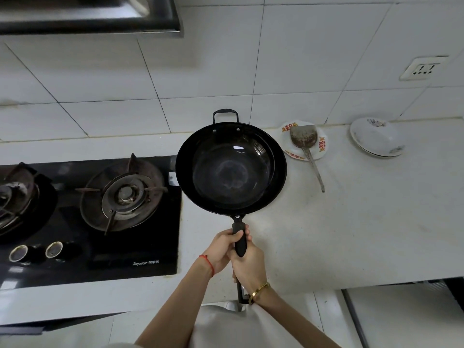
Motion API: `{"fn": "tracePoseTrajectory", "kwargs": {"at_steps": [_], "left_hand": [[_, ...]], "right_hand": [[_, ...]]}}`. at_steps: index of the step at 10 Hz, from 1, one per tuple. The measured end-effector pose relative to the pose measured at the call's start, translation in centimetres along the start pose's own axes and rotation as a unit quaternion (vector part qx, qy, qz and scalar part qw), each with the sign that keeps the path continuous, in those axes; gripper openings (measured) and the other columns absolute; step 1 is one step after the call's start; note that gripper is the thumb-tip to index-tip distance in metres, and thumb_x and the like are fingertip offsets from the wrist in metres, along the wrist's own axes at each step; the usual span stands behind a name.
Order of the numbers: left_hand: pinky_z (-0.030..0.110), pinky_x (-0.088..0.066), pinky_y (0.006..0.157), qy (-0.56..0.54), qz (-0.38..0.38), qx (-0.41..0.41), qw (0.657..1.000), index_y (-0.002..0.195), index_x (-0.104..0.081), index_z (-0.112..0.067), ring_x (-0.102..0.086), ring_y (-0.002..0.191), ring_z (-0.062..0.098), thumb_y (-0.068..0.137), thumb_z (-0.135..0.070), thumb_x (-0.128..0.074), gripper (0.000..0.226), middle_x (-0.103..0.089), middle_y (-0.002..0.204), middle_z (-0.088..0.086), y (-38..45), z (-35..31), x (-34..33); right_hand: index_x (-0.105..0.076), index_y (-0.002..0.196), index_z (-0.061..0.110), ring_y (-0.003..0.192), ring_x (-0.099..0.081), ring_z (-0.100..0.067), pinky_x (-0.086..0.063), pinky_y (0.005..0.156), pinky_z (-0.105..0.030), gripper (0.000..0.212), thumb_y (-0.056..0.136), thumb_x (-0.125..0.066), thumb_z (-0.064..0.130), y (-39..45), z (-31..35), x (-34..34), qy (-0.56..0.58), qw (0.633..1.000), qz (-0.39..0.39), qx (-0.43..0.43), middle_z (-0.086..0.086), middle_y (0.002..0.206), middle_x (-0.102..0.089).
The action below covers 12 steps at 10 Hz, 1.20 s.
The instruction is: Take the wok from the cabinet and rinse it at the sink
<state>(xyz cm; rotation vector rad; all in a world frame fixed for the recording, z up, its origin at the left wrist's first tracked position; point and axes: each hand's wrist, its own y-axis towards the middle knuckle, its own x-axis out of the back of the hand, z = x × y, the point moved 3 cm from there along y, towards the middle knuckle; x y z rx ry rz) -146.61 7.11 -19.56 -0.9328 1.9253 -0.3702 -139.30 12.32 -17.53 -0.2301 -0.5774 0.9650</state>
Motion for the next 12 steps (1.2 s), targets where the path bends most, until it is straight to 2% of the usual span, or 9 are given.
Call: {"fn": "tracePoseTrajectory", "kwargs": {"at_steps": [3,5,6,7,8,9,10,11,12], "left_hand": [[0.036,-0.047,0.097,0.002,0.002,0.009,1.0,0.128,-0.053,0.005,-0.06,0.093,0.022,0.096,-0.002,-0.048,0.033,-0.061,0.097,0.009,-0.3,0.0,0.3],[0.036,-0.045,0.101,0.026,0.003,0.01,1.0,0.129,-0.053,0.004,-0.063,0.099,0.022,0.098,-0.002,-0.045,0.033,-0.065,0.097,0.007,-0.4,-0.2,0.4],[0.032,-0.046,0.1,0.052,-0.011,0.003,0.999,0.126,-0.057,0.003,-0.067,0.111,0.023,0.098,-0.003,-0.045,0.031,-0.07,0.113,0.013,-0.5,-0.4,0.2],[0.03,-0.05,0.094,0.054,-0.017,0.002,0.998,0.125,-0.056,0.004,-0.066,0.114,0.024,0.099,-0.003,-0.044,0.03,-0.067,0.123,0.017,-0.6,-0.3,-0.1],[0.03,-0.053,0.092,0.081,-0.026,-0.005,0.996,0.124,-0.056,0.003,-0.066,0.113,0.024,0.1,-0.006,-0.045,0.028,-0.068,0.122,0.017,-0.7,-0.1,0.0],[0.033,-0.049,0.102,0.158,-0.042,-0.03,0.986,0.119,-0.064,0.002,-0.066,0.113,0.024,0.098,-0.016,-0.053,0.029,-0.071,0.117,0.015,-1.0,0.0,0.7],[0.035,-0.048,0.103,0.276,-0.078,-0.051,0.957,0.111,-0.07,-0.004,-0.067,0.109,0.024,0.097,-0.032,-0.057,0.034,-0.073,0.111,0.015,-1.8,0.0,0.9],[0.035,-0.048,0.102,0.427,-0.118,-0.082,0.893,0.117,-0.067,-0.012,-0.066,0.107,0.021,0.097,-0.04,-0.052,0.038,-0.072,0.11,0.01,-2.4,-0.7,1.4],[0.032,-0.048,0.101,0.527,-0.184,-0.137,0.819,0.127,-0.061,-0.019,-0.065,0.108,0.016,0.097,-0.037,-0.053,0.036,-0.071,0.113,0.003,-3.3,-2.7,2.4]], "right_hand": [[-0.059,0.105,0.001,0.031,-0.055,-0.017,-0.044,0.031,-0.026,0.022,0.093,-0.057,0.02,0.1,-0.3,-0.3,-0.011,1.0,0.003,0.001,-0.005,0.054,-0.06],[-0.056,0.092,0.005,0.03,-0.054,-0.018,-0.045,0.032,-0.027,0.013,0.094,-0.055,0.018,0.1,-0.2,-0.3,-0.01,1.0,0.02,0.018,-0.006,0.05,-0.058],[-0.058,0.096,0.006,0.031,-0.055,-0.017,-0.043,0.033,-0.025,0.015,0.095,-0.053,0.02,0.1,-0.1,-0.1,-0.027,0.999,0.03,0.028,-0.003,0.047,-0.058],[-0.062,0.096,0.006,0.036,-0.057,-0.011,-0.043,0.037,-0.022,0.019,0.094,-0.053,0.023,0.5,-0.2,0.2,-0.069,0.996,0.037,0.04,0.003,0.051,-0.058],[-0.063,0.095,0.008,0.05,-0.055,-0.007,-0.043,0.046,-0.021,0.023,0.093,-0.053,0.028,0.8,-0.3,0.6,-0.133,0.988,0.056,0.055,0.007,0.06,-0.056],[-0.06,0.09,0.01,0.049,-0.053,-0.01,-0.042,0.047,-0.026,0.028,0.094,-0.049,0.036,1.1,-0.4,0.9,-0.161,0.982,0.078,0.061,0.005,0.058,-0.054],[-0.058,0.093,0.016,0.05,-0.055,-0.009,-0.043,0.048,-0.026,0.031,0.093,-0.047,0.045,1.0,-0.2,1.6,-0.193,0.974,0.096,0.066,0.006,0.06,-0.057],[-0.053,0.095,0.021,0.061,-0.06,-0.008,-0.044,0.054,-0.025,0.038,0.088,-0.05,0.058,1.4,-0.1,2.9,-0.239,0.962,0.111,0.072,0.008,0.069,-0.061],[-0.054,0.116,0.02,0.088,-0.062,-0.012,-0.051,0.075,-0.027,0.049,0.089,-0.049,0.06,2.2,0.5,4.6,-0.238,0.961,0.106,0.089,0.004,0.098,-0.063]]}}
